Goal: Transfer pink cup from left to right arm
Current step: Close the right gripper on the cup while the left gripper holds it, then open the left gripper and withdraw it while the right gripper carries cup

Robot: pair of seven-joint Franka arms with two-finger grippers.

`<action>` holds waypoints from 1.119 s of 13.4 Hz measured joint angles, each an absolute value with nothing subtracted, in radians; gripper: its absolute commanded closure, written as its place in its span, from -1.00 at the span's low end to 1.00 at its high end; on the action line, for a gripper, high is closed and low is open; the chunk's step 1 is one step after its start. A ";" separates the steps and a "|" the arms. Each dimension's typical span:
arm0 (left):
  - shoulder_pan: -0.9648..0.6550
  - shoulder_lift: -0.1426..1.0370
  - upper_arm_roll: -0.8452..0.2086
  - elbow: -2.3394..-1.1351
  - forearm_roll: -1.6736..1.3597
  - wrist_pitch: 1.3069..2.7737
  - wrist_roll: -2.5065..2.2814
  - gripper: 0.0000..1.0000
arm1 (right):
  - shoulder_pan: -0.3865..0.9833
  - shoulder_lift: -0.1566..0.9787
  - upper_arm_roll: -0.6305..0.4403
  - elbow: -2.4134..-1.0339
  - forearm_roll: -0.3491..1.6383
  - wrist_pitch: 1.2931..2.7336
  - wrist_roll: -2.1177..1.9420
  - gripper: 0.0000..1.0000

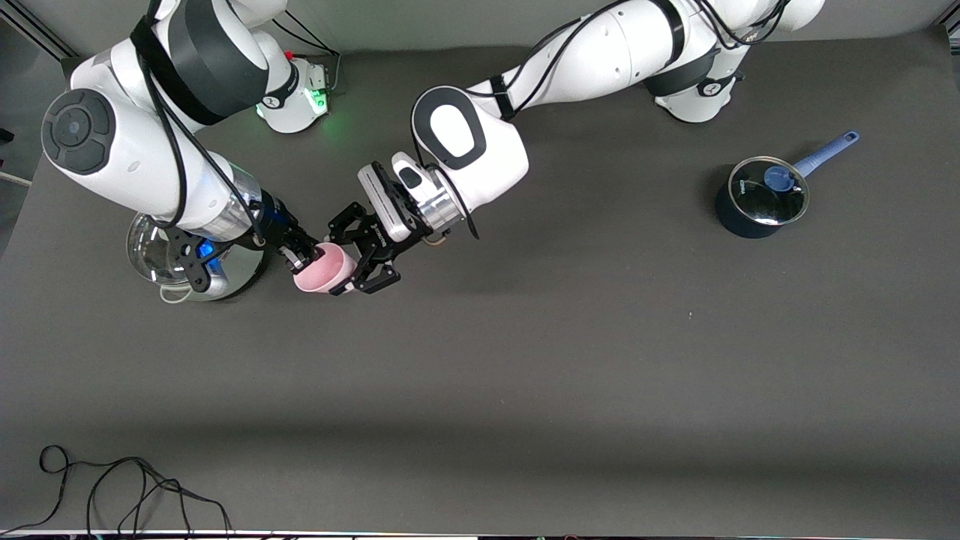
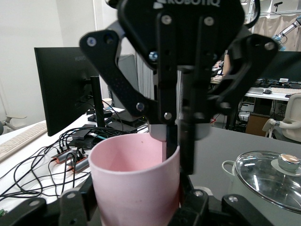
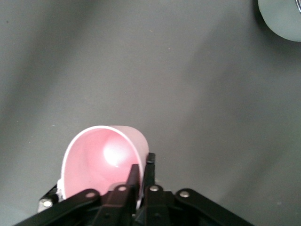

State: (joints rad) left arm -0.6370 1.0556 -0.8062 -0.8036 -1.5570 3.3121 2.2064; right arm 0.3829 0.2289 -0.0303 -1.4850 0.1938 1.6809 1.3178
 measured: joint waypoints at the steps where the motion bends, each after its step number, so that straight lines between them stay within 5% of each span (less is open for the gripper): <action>1: -0.638 1.056 -0.806 -0.803 -1.556 3.313 2.206 1.00 | 0.383 0.229 -0.030 -1.485 0.194 1.681 1.326 1.00; 2: -0.638 1.055 -0.803 -0.803 -1.556 3.312 2.207 1.00 | 0.383 0.229 -0.030 -1.485 0.194 1.682 1.328 1.00; 3: -0.642 1.053 -0.790 -0.803 -1.553 3.311 2.209 -0.98 | 0.383 0.230 -0.030 -1.485 0.195 1.689 1.329 1.00; 7: -0.671 1.038 -0.690 -0.801 -1.548 3.306 2.204 -1.00 | 0.385 0.235 -0.027 -1.485 0.197 1.707 1.329 1.00; 15: -0.558 0.977 -0.674 -0.893 -1.514 3.238 2.203 -1.00 | 0.369 0.256 -0.052 -1.450 0.096 1.736 1.266 1.00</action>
State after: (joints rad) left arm -0.5577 0.9766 -0.6741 -0.8934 -1.5137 3.2382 2.2034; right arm 0.3686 0.2559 -0.0523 -1.4502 0.0961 1.7359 1.2663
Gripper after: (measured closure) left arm 0.000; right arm 0.974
